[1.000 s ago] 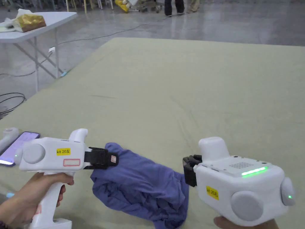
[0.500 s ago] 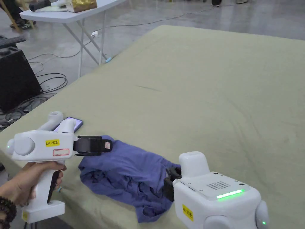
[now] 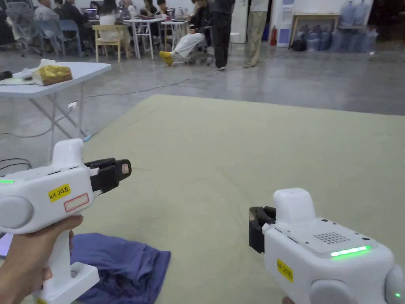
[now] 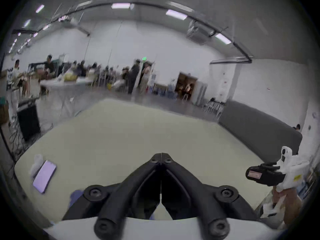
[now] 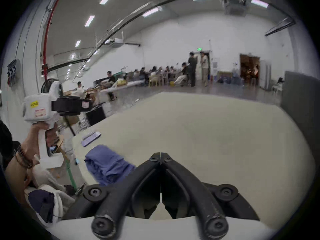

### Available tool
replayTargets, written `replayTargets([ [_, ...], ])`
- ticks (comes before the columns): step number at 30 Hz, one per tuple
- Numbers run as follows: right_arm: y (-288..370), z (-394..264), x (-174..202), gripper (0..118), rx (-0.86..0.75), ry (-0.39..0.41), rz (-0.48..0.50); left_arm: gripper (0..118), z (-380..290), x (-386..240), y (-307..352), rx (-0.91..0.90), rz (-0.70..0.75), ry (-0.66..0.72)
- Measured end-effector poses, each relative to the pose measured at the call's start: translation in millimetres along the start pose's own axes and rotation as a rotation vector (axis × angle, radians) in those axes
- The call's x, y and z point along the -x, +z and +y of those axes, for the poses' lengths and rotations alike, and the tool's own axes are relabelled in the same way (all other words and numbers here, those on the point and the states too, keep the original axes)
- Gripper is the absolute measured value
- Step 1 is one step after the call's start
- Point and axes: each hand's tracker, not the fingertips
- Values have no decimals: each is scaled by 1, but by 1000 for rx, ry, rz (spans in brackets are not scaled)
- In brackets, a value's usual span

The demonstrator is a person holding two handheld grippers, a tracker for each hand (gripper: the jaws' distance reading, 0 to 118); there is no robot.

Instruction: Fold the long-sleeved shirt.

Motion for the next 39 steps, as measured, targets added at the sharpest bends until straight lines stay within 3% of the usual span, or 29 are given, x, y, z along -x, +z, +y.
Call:
replayTargets([
  [2, 34, 11, -25, 0, -57, 4, -91, 0, 4, -53, -5, -70, -58, 1],
  [7, 113, 27, -88, 0, -181, -28, -288, 0, -2, -192, -27, -185, 18, -173],
  [15, 175, -8, -166, 0, -270, -37, -556, 0, -70, -286, -60, -198, 46, -116],
  [18, 183, -32, -186, 0, -271, -43, -561, 0, -103, -314, -56, -182, 60, -165],
  [21, 193, -55, -194, 0, -312, 24, -612, 0, -128, -334, -47, -179, 69, -206],
  [23, 197, -63, -196, 0, -319, 1, -605, 0, -139, -340, -46, -169, 67, -204],
  [25, 201, -66, -197, 0, -334, -20, -610, 0, -152, -340, -43, -171, 68, -204],
  [39, 187, -94, -189, 0, -292, 33, -618, 0, -179, -318, -40, -148, 121, -215],
])
